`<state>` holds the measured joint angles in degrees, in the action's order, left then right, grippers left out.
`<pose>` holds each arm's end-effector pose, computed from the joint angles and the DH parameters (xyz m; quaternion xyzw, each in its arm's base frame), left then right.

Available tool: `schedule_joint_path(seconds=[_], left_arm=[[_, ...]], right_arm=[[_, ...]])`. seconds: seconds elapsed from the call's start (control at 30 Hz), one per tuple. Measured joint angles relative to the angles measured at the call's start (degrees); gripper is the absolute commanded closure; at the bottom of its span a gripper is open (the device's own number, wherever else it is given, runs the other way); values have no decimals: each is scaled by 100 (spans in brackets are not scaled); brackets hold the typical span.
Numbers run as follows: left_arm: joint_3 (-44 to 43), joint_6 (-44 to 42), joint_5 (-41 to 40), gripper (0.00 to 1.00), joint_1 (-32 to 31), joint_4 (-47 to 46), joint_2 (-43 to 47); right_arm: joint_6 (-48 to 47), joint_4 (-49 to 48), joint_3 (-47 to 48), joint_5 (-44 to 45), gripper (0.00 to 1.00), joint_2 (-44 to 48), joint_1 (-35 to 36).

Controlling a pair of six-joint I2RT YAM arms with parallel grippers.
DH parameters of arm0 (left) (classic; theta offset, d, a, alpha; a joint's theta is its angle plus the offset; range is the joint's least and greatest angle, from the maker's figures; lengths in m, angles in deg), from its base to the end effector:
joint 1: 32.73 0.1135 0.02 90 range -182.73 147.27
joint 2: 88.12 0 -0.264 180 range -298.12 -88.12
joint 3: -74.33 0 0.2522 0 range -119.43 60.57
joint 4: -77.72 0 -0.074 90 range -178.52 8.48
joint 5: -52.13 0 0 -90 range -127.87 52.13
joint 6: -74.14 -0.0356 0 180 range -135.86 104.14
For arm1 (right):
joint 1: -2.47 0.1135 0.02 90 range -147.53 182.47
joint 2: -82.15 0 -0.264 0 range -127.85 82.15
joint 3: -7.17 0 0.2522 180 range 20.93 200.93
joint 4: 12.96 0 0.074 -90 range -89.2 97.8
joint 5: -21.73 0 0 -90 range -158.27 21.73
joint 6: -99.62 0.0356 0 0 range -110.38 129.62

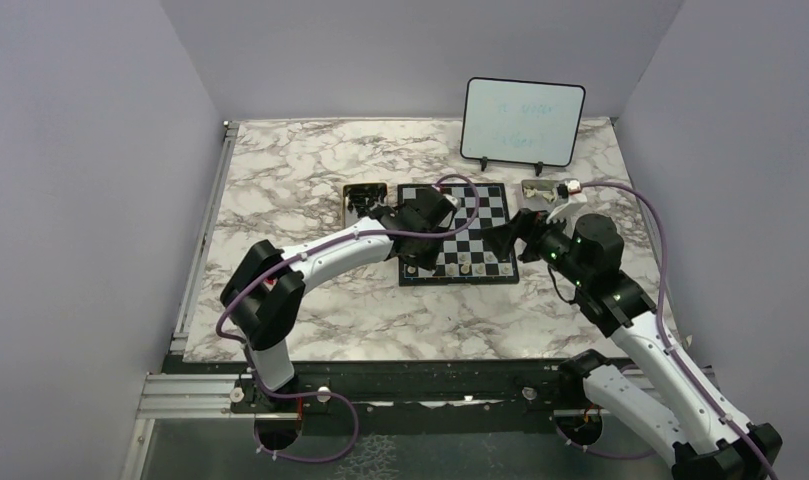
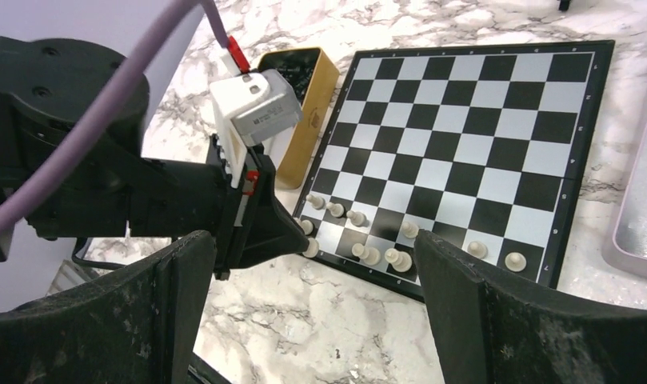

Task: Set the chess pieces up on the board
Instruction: Place the chess piece on the chessboard.

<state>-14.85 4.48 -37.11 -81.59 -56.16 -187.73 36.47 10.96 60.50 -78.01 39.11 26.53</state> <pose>0.2447 -0.2809 0.2367 0.2377 0.9277 -0.1686 0.2333 0.1630 0.0794 0.3130 -0.0334 0.7842 0.3250 0.5275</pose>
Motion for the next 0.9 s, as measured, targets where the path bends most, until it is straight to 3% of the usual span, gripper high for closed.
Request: schedule_joint_path(seconds=[0.9], left_arm=[[-702, -2, -616, 88, -256, 284, -874]], right_arm=[[-42, 188, -2, 481, 0, 503, 0]])
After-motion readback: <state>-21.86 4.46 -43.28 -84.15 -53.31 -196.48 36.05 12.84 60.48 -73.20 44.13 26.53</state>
